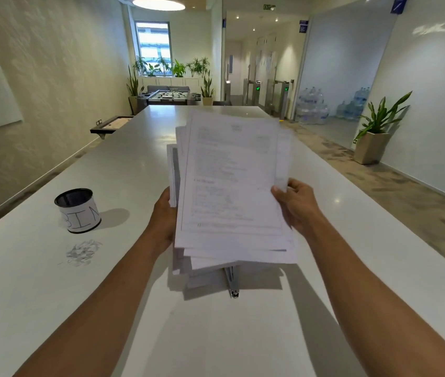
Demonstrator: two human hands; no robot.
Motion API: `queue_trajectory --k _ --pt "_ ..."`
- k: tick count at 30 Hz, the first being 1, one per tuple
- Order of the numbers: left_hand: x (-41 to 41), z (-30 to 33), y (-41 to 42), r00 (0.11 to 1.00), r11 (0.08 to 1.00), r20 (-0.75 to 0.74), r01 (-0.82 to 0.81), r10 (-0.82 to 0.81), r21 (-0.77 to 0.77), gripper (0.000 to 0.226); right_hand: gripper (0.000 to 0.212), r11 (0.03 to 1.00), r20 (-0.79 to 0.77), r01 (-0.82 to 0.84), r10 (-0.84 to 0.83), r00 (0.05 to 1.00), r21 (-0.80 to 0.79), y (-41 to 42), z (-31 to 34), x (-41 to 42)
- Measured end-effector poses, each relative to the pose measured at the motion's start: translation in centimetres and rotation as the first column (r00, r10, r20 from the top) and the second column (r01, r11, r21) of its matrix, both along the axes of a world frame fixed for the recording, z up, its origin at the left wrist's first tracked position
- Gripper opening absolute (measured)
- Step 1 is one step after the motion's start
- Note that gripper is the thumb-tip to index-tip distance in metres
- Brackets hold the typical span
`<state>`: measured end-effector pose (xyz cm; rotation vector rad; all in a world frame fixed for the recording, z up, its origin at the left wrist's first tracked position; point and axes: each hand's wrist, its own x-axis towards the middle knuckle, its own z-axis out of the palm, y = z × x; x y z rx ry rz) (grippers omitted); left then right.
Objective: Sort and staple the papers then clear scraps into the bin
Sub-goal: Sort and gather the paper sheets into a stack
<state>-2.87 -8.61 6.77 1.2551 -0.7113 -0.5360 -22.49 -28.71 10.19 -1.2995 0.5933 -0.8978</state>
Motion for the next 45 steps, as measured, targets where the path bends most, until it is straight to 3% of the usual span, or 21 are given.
queue_trajectory --k 4,7,12,14,18,25,28,32,37,41,45 --pt "0.0 -0.2 0.4 0.995 0.994 -0.028 0.099 -0.097 0.041 0.036 0.014 0.995 -0.133 -0.044 0.056 0.99 0.095 0.8 -2.4 0.6" --pt "0.6 -1.4 0.7 0.985 0.996 -0.173 0.01 0.006 0.091 0.047 0.015 0.987 -0.251 -0.087 0.119 0.961 0.137 1.6 -3.9 0.9" --pt "1.3 -3.8 1.3 0.959 0.976 -0.259 -0.061 0.115 0.208 0.039 0.05 0.98 -0.496 -0.077 0.161 0.853 0.185 2.2 -6.8 2.4" --pt "1.3 -4.0 1.7 0.945 0.969 -0.312 -0.02 0.098 0.245 0.05 0.05 0.982 -0.559 -0.089 0.169 0.812 0.167 2.3 -7.2 2.6" --pt "1.4 -4.2 2.0 0.971 0.959 -0.239 0.09 -0.024 0.269 0.039 0.055 0.972 -0.508 -0.095 0.195 0.839 0.217 2.5 -7.4 2.9" --pt "0.9 -5.2 1.3 0.999 0.925 -0.03 -0.028 0.042 0.379 0.052 0.034 0.961 -0.48 -0.159 0.251 0.84 0.225 3.1 -7.5 3.1" --pt "1.1 -4.2 0.9 0.997 0.95 0.072 -0.062 0.042 0.305 0.049 0.033 0.975 -0.403 -0.145 0.202 0.893 0.168 2.9 -6.1 3.1" --pt "1.1 -1.1 0.4 0.965 0.978 0.239 -0.143 0.104 0.152 0.045 0.039 0.987 -0.309 -0.079 0.034 0.951 -0.136 2.1 -2.9 3.3" --pt "0.7 3.2 -0.6 0.885 0.975 0.411 -0.214 0.221 -0.063 0.032 0.036 0.912 -0.046 0.038 -0.063 0.997 -0.409 1.5 1.3 3.2" --pt "0.4 4.8 -1.0 0.874 0.968 0.429 -0.156 0.227 -0.195 0.029 0.034 0.881 0.052 0.077 -0.059 0.997 -0.466 1.0 2.7 3.0" --pt "0.3 4.3 -1.5 0.854 0.97 0.468 -0.158 0.228 -0.185 0.036 0.043 0.915 0.012 -0.02 0.027 1.0 -0.403 0.8 1.5 3.0"
